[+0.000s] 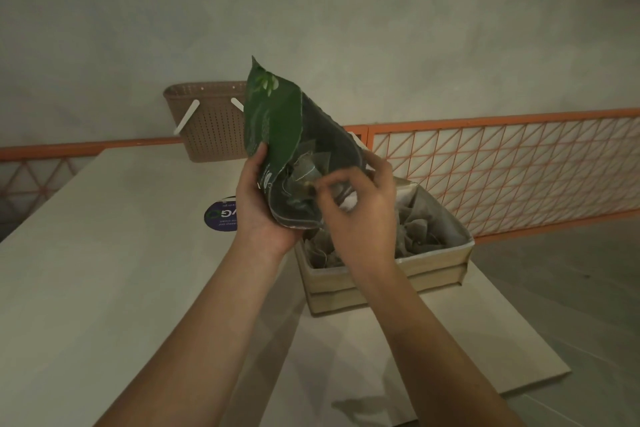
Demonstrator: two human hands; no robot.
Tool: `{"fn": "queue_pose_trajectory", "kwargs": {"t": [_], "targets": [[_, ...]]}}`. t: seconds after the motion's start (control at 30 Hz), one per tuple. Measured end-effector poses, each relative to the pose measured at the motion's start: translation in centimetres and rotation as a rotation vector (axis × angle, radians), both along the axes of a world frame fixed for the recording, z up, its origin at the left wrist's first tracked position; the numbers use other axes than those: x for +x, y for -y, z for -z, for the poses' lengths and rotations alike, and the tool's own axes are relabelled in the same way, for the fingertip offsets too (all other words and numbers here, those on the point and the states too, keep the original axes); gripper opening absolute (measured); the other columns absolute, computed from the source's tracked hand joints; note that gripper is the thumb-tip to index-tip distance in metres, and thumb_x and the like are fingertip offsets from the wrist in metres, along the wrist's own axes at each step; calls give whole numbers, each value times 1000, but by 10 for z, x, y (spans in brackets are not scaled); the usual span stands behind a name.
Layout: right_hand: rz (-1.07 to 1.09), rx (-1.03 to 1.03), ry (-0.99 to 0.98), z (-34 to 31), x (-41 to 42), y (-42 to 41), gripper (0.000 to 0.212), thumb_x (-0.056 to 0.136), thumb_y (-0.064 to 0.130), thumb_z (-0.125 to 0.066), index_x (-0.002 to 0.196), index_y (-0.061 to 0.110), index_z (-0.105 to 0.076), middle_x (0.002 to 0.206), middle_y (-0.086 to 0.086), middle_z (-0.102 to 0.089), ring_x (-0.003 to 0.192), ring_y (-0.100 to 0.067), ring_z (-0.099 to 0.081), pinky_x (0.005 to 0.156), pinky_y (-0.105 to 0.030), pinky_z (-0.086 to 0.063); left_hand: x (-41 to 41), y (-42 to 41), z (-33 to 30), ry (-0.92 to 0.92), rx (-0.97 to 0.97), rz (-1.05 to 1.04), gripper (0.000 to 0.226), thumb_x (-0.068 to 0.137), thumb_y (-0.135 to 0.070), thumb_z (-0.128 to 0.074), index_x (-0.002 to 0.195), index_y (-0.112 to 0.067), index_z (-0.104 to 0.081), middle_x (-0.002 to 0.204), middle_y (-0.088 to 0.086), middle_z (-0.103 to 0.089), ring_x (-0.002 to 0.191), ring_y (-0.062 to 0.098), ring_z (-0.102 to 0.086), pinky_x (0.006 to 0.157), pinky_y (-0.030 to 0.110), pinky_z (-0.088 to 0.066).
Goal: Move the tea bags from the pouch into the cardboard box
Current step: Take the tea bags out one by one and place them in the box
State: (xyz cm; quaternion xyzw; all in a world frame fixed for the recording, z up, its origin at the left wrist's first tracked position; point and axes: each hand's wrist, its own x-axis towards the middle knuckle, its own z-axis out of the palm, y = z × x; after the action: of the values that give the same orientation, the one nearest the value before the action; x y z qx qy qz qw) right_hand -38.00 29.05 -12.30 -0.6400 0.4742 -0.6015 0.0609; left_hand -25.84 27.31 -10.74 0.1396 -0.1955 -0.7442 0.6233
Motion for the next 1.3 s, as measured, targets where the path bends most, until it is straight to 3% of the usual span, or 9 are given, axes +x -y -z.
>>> {"fn": "queue_pose_trajectory", "kwargs": {"t": [0.1, 0.27, 0.37, 0.5, 0.7, 0.83, 1.03, 1.17, 1.3], "targets": [[1, -20, 64, -15, -9, -3, 6, 83, 27, -74, 88, 25, -73, 133, 2, -44, 117, -7, -40, 88, 4, -26, 0, 1, 2, -3, 2, 0, 62, 92, -53, -55, 142, -17, -58, 147, 14, -56, 138, 33, -51, 106, 46, -48], [-97, 15, 223, -29, -29, -10, 2, 89, 23, -69, 90, 24, -70, 113, 10, -52, 106, -3, -53, 84, -17, -46, -1, 4, 6, -20, -6, 8, 62, 90, -51, -58, 144, -20, -57, 146, 12, -57, 136, 34, -52, 112, 52, -41], [-178, 119, 377, -27, -47, -16, 4, 93, 17, -63, 96, 16, -66, 94, 4, -67, 85, -8, -65, 70, -20, -53, -2, 7, 8, -50, -15, 6, 59, 91, -49, -58, 144, -22, -57, 146, 9, -57, 136, 33, -52, 109, 50, -45], [-180, 193, 494, -17, -75, -15, 13, 96, 17, -61, 104, 9, -67, 88, -5, -71, 73, -15, -66, 62, -19, -52, -3, 9, 11, -76, -19, 18, 56, 95, -50, -55, 143, -22, -58, 145, 10, -58, 135, 34, -53, 109, 52, -44], [-44, 259, 397, -12, -106, 6, 9, 93, 9, -64, 100, 14, -66, 91, -1, -69, 82, -20, -70, 63, -15, -55, -4, 10, 12, -46, -29, 18, 57, 96, -52, -52, 145, -24, -55, 147, 8, -57, 136, 34, -52, 108, 52, -46], [-55, 419, 107, -6, -111, 27, 16, 91, 8, -65, 98, 22, -67, 92, 9, -68, 89, -10, -66, 64, -8, -51, -7, 9, 12, -40, -16, 20, 56, 96, -52, -53, 145, -25, -55, 146, 7, -57, 135, 33, -53, 104, 50, -49], [-120, 646, -355, 4, -102, 38, 28, 95, 20, -60, 122, 18, -67, 120, 2, -67, 96, -5, -56, 83, -16, -39, -9, 8, 13, -37, 0, 21, 56, 94, -51, -56, 144, -26, -56, 145, 6, -58, 134, 32, -54, 99, 49, -52], [-117, 579, -363, 0, -96, 29, 27, 95, 20, -60, 121, 22, -66, 126, 2, -63, 101, -5, -55, 84, -15, -40, -6, 11, 14, -25, -1, 16, 57, 94, -51, -56, 145, -26, -55, 147, 6, -56, 135, 32, -53, 104, 50, -49], [-172, 398, -37, -14, -77, 7, 22, 92, 9, -60, 103, 27, -61, 128, 4, -46, 111, -8, -53, 88, -18, -47, -4, 12, 14, -30, -4, 20, 56, 95, -51, -55, 146, -26, -54, 147, 7, -57, 135, 33, -53, 106, 51, -47]]}}
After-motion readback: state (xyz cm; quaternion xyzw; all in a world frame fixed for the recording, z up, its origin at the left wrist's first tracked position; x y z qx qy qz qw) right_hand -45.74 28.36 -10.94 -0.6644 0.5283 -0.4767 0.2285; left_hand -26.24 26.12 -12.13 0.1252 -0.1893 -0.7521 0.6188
